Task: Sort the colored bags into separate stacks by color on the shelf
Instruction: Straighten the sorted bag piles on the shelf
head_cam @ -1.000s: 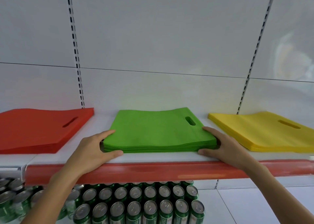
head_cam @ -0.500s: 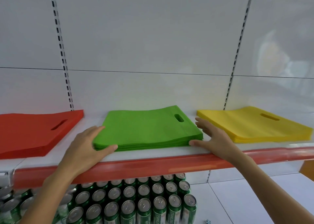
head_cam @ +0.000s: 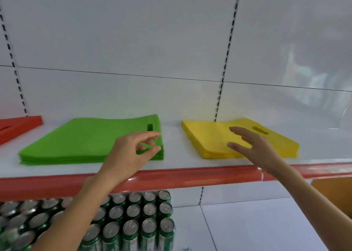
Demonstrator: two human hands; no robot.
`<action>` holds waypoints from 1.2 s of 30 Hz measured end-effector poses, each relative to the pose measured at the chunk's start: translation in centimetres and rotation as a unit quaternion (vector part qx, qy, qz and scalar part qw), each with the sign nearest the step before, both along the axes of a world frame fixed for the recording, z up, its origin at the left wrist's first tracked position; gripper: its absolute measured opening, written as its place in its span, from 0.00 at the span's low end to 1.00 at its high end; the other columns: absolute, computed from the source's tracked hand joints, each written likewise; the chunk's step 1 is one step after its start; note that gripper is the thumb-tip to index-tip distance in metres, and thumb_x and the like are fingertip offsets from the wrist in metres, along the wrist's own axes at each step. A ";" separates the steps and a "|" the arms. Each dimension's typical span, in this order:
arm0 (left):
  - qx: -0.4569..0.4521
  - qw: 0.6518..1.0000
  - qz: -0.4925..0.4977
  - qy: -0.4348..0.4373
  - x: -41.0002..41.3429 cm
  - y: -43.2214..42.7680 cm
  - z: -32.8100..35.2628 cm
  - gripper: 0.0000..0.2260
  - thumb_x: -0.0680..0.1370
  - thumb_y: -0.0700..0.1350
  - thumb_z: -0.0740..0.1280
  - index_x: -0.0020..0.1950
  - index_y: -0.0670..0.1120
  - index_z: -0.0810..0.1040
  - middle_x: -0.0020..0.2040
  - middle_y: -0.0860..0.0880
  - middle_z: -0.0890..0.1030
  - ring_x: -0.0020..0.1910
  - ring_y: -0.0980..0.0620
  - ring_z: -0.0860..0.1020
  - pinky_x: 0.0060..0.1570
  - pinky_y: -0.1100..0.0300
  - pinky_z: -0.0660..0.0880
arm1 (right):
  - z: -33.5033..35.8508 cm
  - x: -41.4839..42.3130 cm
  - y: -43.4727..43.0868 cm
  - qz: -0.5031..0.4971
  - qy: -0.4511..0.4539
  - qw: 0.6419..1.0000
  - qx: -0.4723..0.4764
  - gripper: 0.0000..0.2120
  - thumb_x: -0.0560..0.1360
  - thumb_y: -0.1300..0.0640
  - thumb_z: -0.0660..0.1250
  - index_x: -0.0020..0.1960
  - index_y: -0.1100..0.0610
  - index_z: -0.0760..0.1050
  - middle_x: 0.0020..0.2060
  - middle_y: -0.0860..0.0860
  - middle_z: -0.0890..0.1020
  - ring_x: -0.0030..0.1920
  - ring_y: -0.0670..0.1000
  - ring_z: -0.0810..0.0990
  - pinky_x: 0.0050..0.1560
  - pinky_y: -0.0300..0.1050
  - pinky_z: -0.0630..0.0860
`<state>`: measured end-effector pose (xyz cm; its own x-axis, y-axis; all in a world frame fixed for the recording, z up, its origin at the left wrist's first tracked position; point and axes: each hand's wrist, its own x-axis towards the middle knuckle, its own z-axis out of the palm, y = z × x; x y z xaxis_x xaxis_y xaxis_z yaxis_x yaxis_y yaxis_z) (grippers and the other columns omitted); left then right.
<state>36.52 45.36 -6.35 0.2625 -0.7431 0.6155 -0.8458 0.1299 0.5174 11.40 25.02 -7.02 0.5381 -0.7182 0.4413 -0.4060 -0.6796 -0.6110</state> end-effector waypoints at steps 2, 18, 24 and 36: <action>0.017 1.000 -0.014 0.010 -2.5 -3.0 -0.6 0.15 0.72 0.44 0.71 0.58 0.50 0.79 0.47 0.64 0.77 0.48 0.69 0.76 0.47 0.72 0.74 | 0.5 -2.9 -2.5 -0.014 0.018 1.000 -0.018 0.29 0.57 0.24 0.64 0.56 0.31 0.69 0.60 0.43 0.77 0.62 0.49 0.74 0.64 0.50 0.71; 0.132 0.988 0.078 -0.030 -11.1 -11.9 -2.5 0.20 0.71 0.52 0.71 0.62 0.54 0.76 0.63 0.53 0.76 0.52 0.59 0.73 0.54 0.66 0.67 | -0.5 -15.3 -13.8 -0.013 0.092 0.995 0.031 0.31 0.49 0.29 0.75 0.50 0.34 0.73 0.57 0.41 0.75 0.58 0.46 0.74 0.56 0.37 0.66; 0.138 0.985 0.099 -0.009 -11.5 -12.7 -2.4 0.16 0.71 0.51 0.72 0.59 0.53 0.79 0.60 0.51 0.78 0.50 0.58 0.74 0.51 0.64 0.67 | -0.3 -15.7 -15.0 -0.024 0.117 0.993 0.013 0.24 0.63 0.54 0.79 0.57 0.45 0.78 0.53 0.43 0.76 0.53 0.45 0.71 0.50 0.35 0.62; 0.099 0.989 0.099 0.055 -10.2 -8.3 -0.5 0.22 0.71 0.50 0.71 0.64 0.51 0.74 0.58 0.52 0.78 0.52 0.61 0.76 0.54 0.72 0.68 | 1.0 -14.9 -12.7 -0.029 0.214 0.975 -0.059 0.40 0.59 0.31 0.70 0.66 0.47 0.72 0.70 0.49 0.67 0.70 0.52 0.65 0.69 0.44 0.60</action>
<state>26.28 37.02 -6.83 0.4723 -0.7731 0.4233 -0.7815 -0.1452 0.6068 -3.50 12.37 -6.02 0.6508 -0.7111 0.2660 -0.6468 -0.7027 -0.2963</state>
